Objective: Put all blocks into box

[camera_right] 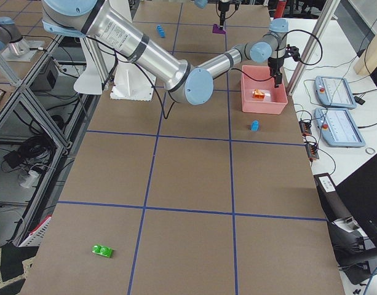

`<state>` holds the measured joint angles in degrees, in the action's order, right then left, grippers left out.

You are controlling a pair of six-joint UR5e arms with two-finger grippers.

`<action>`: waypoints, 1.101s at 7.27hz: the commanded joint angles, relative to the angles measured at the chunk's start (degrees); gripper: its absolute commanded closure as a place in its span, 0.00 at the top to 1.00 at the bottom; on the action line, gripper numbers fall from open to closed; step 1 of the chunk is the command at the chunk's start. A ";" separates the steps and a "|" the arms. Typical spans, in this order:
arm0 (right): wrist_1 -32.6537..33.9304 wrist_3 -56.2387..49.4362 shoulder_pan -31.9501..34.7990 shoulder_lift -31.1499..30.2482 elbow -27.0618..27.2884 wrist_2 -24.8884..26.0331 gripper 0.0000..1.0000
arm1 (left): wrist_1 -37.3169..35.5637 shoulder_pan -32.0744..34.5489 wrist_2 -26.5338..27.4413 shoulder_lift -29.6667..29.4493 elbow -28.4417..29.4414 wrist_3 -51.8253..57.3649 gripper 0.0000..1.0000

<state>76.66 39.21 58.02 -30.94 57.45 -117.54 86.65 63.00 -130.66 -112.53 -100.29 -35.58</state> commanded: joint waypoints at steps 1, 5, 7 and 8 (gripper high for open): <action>-3.85 -3.53 0.25 -7.53 2.93 0.11 1.00 | -5.88 2.74 -0.21 -16.51 6.20 -7.35 0.00; -13.81 -3.53 -2.63 -14.84 2.50 3.17 1.00 | 12.67 2.75 -0.39 -34.31 31.31 -21.08 0.00; -13.91 -3.18 -4.05 -14.94 1.80 4.16 1.00 | 15.38 2.57 0.05 -41.07 40.83 -21.20 0.00; -13.91 -3.18 -4.58 -14.94 1.18 4.77 1.00 | 17.13 2.31 0.23 -42.76 43.75 -21.37 0.00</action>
<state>62.81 35.97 54.18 -45.82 59.31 -113.45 101.63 65.51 -130.67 -152.41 -60.99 -56.60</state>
